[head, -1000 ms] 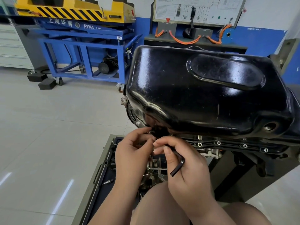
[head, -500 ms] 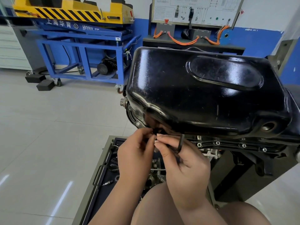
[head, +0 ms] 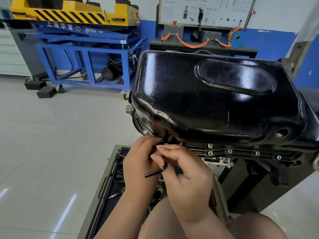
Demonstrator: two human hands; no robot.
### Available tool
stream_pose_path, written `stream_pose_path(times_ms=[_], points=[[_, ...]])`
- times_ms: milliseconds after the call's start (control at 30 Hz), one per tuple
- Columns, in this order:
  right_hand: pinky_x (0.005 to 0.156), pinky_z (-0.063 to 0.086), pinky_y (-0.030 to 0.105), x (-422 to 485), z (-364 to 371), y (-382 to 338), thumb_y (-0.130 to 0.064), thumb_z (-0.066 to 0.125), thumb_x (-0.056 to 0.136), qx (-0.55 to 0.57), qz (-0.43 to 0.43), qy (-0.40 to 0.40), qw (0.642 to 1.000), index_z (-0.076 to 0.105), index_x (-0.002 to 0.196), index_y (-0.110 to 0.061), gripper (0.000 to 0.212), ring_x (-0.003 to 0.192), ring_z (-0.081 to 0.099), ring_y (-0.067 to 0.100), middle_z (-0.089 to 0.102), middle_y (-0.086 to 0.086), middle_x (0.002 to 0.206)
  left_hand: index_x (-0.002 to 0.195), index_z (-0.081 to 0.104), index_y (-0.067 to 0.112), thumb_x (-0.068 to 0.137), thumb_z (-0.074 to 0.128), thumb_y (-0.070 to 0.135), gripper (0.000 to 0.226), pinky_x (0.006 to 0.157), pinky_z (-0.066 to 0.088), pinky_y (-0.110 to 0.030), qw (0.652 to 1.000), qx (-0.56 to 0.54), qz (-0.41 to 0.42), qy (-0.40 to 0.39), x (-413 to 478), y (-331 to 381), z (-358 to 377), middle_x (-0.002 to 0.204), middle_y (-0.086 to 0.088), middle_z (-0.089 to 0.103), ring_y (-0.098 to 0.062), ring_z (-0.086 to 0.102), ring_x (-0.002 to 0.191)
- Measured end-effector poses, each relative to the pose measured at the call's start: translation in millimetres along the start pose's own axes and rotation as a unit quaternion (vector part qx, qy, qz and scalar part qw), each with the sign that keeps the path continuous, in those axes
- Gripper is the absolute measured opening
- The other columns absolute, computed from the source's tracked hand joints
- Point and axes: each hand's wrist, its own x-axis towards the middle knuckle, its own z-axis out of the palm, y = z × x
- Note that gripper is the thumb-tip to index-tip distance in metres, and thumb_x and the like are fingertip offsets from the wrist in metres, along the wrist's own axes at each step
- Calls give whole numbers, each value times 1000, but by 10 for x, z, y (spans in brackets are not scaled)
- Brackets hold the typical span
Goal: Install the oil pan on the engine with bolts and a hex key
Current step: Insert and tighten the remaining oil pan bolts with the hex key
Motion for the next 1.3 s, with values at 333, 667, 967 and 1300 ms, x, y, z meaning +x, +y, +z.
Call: stream_pose_path(times_ms=[333,667,967,1300], points=[[84,49,16,17,-18,-13,7,58,84,-17,-38,-46,998,72,102,-4,25,97,63,3,70,4,101,103,58,37,67,47,33,38,73,53,-27,990,-115,-64,49,-26,-45,-9,85,17,68,-1,64,81],[82,53,21,-25,43,39,8,69,74,-20,-21,4,1000,73,89,-3,19,93,66,4,71,-2,95,94,71,23,71,54,24,29,79,34,3,997,-44,-11,56,-6,-68,-9,86,29,56,11,50,86],[75,57,31,-18,75,-18,-15,68,82,63,34,-2,997,68,87,-11,7,89,68,9,70,-6,93,94,72,18,67,43,31,41,69,41,-12,995,-71,-32,60,8,-31,-28,78,35,51,2,55,76],[86,51,21,-34,34,-4,2,59,86,-1,-20,-33,999,68,109,-7,26,100,64,4,69,2,104,88,69,26,69,44,31,32,72,33,4,996,-53,-38,57,32,4,-39,70,37,49,17,52,76]])
